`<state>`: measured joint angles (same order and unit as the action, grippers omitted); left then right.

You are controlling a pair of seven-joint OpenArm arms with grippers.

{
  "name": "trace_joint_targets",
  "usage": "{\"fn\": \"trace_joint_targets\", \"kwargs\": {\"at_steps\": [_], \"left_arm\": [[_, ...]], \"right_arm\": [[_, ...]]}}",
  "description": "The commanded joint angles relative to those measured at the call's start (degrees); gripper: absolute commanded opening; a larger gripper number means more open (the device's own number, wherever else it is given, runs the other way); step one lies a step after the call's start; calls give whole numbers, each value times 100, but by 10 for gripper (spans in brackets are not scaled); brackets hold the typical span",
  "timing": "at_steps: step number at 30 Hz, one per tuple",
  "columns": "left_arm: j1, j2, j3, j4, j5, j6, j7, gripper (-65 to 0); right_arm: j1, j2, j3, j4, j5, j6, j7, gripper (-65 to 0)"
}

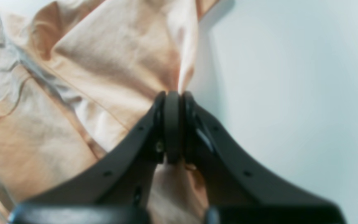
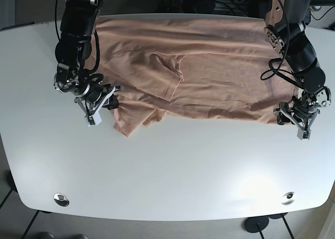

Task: Fold the T-shirt properly
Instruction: 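Grasp the shirt hem corners with both grippers, then fold the hem up over the shirt toward the collar edge with both grippers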

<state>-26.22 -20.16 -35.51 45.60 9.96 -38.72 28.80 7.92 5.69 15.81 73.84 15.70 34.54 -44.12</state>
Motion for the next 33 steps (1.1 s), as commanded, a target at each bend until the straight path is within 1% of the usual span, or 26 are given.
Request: {"fn": "trace_joint_targets", "kwargs": {"at_steps": [1,4,7,12,13,14,16,17,20,21,23,25,26,27,29,30,33], "left_arm": [[-152,-247,-5,-187,-94,123,-282,-321],[-161,-283,3,-495,-77,131,-466,-319],[-152,-335,30,-723,-77,131,-528,-319],[-152,-309,566,-952,-121,114,-528,-326],[-152,-300,663,-952,-121,114,-528,-343],[-152,-283,707,-952,-121,114,-528,-400],[-152,-168,698,-952,-130,219,-528,-585],[-152,-168,698,-952,-130,298,-528,-650],[-161,-142,689,-890,-130,369,-651,-650],[-161,-142,592,-767,-147,360,-748,-650],[-134,-107,390,-327,-279,281,-686,-650],[-126,-98,320,138,-367,26,-326,-650],[-126,-10,267,437,-402,-106,-88,-650],[-117,51,188,684,-402,-128,43,-650],[173,139,30,1316,-402,-128,290,-650],[411,350,-49,1870,-402,-128,430,-650],[912,667,-216,2969,-402,-128,764,-650]], "right_arm": [[91,42,14,84,43,5,3,-631],[91,33,14,101,43,5,3,-631],[91,33,14,101,43,5,3,-631],[109,24,14,101,43,5,12,-631],[109,24,14,101,43,5,29,-631],[109,24,14,101,43,5,100,-631],[109,24,14,101,52,5,232,-633],[109,24,14,93,52,5,276,-634],[118,24,-3,93,43,-4,416,-634],[118,24,-12,110,43,-4,451,-634],[153,24,-3,233,43,-4,451,-634],[144,24,14,497,43,-4,434,-634],[135,24,14,717,25,-4,425,-634],[65,24,14,893,16,-4,407,-634],[-102,24,23,1367,43,-4,170,-636],[-252,24,23,1737,43,-4,12,-636],[-647,24,23,2413,52,-4,-50,-636]]}}
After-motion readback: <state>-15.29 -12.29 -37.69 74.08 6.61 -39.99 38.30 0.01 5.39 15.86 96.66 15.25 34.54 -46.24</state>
